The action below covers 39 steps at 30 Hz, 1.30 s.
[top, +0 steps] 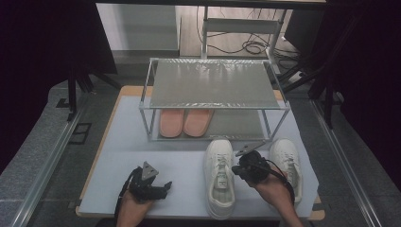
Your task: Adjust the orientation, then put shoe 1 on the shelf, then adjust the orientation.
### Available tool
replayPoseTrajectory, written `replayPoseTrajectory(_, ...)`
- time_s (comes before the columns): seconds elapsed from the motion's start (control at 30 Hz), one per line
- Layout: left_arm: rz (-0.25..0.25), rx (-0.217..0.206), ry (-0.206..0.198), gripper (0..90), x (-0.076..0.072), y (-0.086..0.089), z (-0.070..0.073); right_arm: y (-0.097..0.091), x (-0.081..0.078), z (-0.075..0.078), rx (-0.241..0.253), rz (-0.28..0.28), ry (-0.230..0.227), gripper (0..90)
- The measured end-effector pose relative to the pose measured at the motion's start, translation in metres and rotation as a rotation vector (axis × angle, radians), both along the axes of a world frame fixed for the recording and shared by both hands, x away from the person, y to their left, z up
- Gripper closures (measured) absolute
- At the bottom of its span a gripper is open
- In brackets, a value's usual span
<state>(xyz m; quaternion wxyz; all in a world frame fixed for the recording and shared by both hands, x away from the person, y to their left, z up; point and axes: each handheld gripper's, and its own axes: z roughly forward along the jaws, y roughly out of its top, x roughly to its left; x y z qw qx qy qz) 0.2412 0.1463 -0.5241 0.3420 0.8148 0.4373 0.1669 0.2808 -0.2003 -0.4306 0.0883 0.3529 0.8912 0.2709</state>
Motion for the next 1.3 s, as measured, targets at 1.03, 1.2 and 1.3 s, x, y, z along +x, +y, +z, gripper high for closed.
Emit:
replayPoseTrajectory(1.03,0.004,-0.005,0.001,15.3,0.0,0.0,0.0,-0.02,-0.042,0.018,0.099,-0.012,0.041,57.0)
replayPoseTrajectory(1.2,0.003,-0.004,0.001,15.3,0.0,0.0,0.0,-0.017,-0.048,0.018,0.116,-0.013,0.05,55.3)
replayPoseTrajectory(1.3,0.004,-0.005,0.0,15.3,0.0,0.0,0.0,-0.015,-0.05,0.018,0.126,-0.015,0.055,53.4)
